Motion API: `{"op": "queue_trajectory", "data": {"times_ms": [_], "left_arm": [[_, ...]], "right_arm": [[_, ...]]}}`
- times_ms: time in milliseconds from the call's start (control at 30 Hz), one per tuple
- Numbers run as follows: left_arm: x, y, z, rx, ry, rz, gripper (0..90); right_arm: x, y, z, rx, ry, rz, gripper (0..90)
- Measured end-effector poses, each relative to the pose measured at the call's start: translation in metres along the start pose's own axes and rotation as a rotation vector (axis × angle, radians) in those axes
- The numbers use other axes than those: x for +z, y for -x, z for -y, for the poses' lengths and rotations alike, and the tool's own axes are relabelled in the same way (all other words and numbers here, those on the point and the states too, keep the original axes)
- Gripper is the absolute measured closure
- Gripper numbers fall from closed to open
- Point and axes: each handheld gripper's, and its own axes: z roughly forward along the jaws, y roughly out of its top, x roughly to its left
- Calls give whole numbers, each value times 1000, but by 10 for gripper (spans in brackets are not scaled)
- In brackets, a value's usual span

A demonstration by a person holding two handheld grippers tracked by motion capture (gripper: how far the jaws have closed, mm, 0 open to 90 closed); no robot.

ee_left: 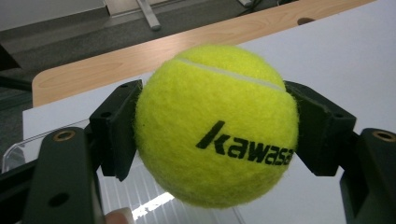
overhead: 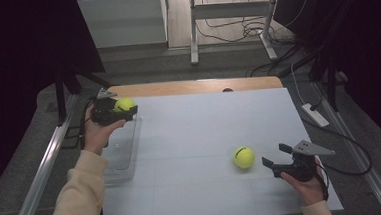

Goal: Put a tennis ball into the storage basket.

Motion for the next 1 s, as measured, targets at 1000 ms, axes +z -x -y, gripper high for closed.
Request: {"op": "queue_trajectory", "data": {"times_ms": [1000], "left_arm": [[-1, -33, 8, -68, -6, -104, 268]], "right_arm": [[0, 0, 0, -1, 2, 3, 122]]}}
